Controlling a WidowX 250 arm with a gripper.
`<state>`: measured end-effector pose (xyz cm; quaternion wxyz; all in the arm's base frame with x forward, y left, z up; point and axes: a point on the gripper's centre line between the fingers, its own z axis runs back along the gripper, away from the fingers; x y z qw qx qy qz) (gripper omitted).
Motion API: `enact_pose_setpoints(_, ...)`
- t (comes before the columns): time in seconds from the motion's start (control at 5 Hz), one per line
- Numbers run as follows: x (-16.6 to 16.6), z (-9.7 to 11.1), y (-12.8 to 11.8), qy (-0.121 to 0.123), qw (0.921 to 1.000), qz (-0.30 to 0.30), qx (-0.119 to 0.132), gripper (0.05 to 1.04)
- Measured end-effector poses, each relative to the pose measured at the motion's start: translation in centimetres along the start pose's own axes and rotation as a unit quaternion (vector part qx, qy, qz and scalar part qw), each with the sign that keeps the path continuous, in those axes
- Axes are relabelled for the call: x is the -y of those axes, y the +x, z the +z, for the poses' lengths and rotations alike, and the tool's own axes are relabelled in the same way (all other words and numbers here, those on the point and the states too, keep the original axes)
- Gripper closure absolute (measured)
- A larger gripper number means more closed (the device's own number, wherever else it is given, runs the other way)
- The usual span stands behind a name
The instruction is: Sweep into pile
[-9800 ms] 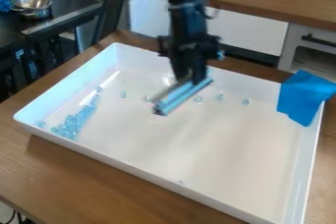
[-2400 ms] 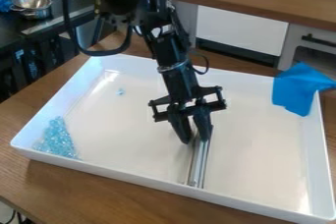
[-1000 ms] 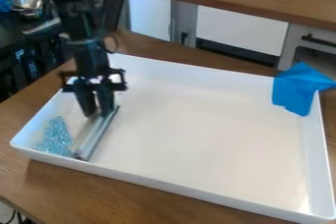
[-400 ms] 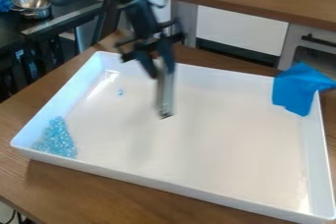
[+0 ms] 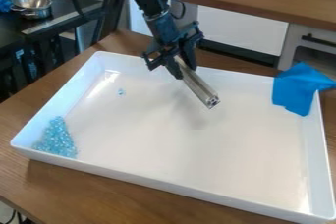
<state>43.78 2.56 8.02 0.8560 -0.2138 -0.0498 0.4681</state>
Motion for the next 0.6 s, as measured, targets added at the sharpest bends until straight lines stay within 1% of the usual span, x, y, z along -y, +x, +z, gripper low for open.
enact_pose_setpoints(0.2,-1.5,-1.1,1.0,0.01,0.9933,0.109,0.037,0.741)
enact_pose_setpoints(0.4,-3.1,-1.1,2.0,0.017,0.9861,0.158,0.048,0.741)
enact_pose_setpoints(0.6,-4.0,0.5,3.1,0.009,0.9798,0.189,0.064,0.741)
